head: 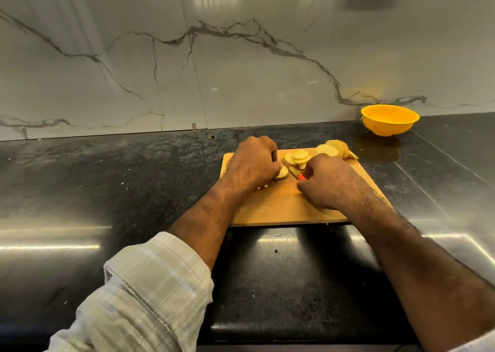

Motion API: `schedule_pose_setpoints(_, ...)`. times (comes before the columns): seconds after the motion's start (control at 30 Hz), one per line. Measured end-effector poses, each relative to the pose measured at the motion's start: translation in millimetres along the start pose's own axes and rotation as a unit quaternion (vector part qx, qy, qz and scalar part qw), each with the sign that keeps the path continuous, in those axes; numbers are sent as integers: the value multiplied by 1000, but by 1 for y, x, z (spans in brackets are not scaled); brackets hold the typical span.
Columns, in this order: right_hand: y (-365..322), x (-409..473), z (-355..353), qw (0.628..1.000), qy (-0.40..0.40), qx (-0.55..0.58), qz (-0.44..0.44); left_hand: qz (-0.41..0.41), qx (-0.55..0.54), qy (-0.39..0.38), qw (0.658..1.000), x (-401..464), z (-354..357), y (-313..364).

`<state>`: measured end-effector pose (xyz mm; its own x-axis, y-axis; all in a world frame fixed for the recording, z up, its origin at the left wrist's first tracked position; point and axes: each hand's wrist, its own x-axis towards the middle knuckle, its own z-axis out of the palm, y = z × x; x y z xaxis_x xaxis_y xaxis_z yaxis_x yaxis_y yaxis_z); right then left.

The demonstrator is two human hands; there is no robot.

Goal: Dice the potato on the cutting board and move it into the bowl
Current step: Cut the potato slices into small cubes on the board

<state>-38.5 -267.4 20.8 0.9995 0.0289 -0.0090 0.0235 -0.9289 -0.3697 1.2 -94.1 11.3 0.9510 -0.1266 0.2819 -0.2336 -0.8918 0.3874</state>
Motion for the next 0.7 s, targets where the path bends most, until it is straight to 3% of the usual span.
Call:
schedule_pose_setpoints(0.17, -1, -2, -3, 1000, -27, 8, -10, 67, 36, -100, 992, -1, -9, -11)
schedule_pose_setpoints(0.3, -4, -3, -2, 998, -47, 9, -30, 47, 37, -151, 987, -2, -10, -6)
schedule_pose_setpoints(0.43, -5, -3, 0, 998, -48, 11, -41, 30, 58, -126, 990, 1, -6, -3)
schedule_pose_setpoints(0.6, -5, -5, -1, 998, -45, 10, -45, 43, 161, -74, 983, 3, -3, -3)
schedule_pose_setpoints(0.7, -7, -7, -3, 998, -43, 13, -48, 41, 125, -90, 987, 2, -8, -14)
